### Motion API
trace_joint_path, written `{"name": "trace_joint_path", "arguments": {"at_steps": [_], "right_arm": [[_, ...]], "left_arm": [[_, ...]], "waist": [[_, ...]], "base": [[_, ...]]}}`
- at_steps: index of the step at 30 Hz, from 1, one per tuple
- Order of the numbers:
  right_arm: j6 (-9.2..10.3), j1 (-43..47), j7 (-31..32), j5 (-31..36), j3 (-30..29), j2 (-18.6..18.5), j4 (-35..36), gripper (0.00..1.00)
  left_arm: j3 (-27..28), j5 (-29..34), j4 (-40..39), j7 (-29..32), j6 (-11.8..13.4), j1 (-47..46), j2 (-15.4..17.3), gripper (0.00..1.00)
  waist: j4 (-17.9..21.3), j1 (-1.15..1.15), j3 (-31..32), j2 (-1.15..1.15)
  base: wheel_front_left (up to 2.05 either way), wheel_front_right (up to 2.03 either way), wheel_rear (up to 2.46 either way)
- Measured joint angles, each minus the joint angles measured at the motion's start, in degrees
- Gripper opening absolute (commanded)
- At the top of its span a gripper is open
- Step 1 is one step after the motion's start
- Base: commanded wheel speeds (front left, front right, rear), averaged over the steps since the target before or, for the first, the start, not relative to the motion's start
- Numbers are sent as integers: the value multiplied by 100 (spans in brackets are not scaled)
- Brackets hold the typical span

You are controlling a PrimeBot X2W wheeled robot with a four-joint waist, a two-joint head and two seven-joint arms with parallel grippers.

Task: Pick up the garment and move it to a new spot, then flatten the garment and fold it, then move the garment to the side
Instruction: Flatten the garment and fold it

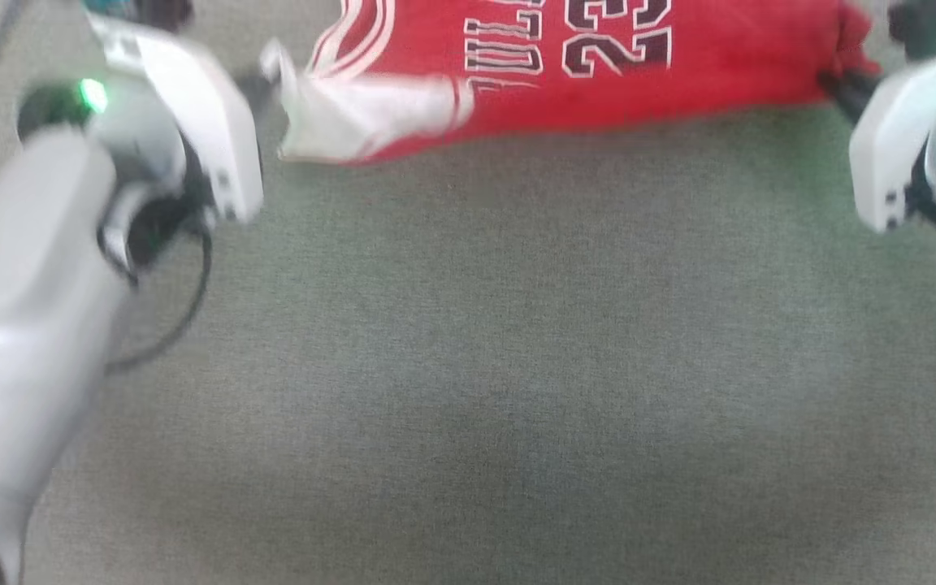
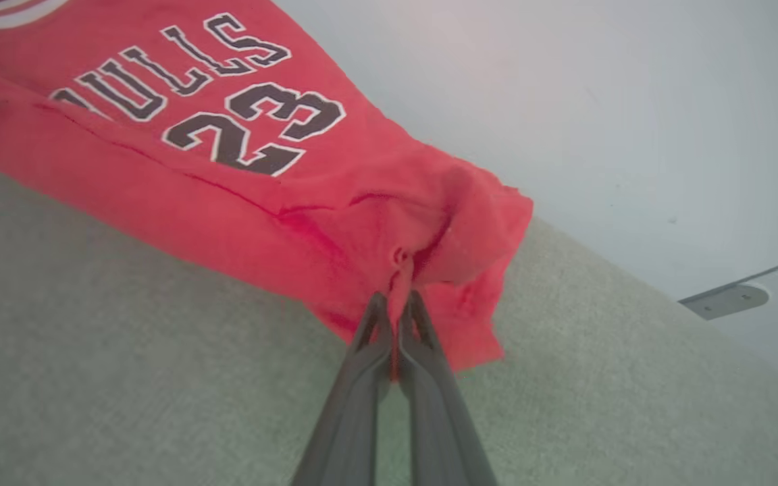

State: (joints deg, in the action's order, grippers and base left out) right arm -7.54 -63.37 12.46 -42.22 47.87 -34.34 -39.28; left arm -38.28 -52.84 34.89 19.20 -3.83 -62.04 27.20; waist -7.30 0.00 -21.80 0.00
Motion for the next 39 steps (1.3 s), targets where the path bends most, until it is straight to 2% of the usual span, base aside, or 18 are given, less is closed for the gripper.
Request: {"name": "trace_joint_path", "arguments": {"at_steps": [6,7,13,14,18,24,30,34,39], "right_arm": [[0,1016,279,-449,16,-595,1038,0],[0,1016,279,-449,16,-595,1038,0],[-1,2098,378,-710,-191,-1117,1935,0],[0,2436,407,-786,-325,-1255,2102,0],[0,3078,420,-861,-534,-1463,2462,0],[5,3882,454,-971,-791,-1720,3014,0],[5,4457,600,-1015,-970,-1930,3500,0],[5,4717,615,-1038,-1149,-1950,3693,0],[1,4916,565,-1015,-1496,-1796,3738,0]], "left_arm": [[-16,-303,-1958,559,839,1569,694,0],[-16,-303,-1958,559,839,1569,694,0],[60,-545,-3776,775,1827,3078,1335,0],[78,-665,-4213,794,2090,3508,1473,0],[71,-784,-4848,742,2501,4269,1671,0],[-70,-878,-5371,728,2881,5085,1844,0],[-212,-962,-5628,823,3112,5461,1907,0],[-215,-938,-5785,844,3227,5481,1963,0],[42,-633,-6091,838,3293,5088,2303,0]], "waist": [[25,0,235,0],[25,0,235,0],[128,0,324,0],[154,0,331,0],[197,0,348,0],[242,0,360,0],[290,0,347,0],[330,0,338,0],[411,0,347,0]], "base": [[0,0,0],[0,0,0],[0,0,0],[0,0,0],[0,0,0],[0,0,0],[0,0,0],[0,0,0],[0,0,0]]}}
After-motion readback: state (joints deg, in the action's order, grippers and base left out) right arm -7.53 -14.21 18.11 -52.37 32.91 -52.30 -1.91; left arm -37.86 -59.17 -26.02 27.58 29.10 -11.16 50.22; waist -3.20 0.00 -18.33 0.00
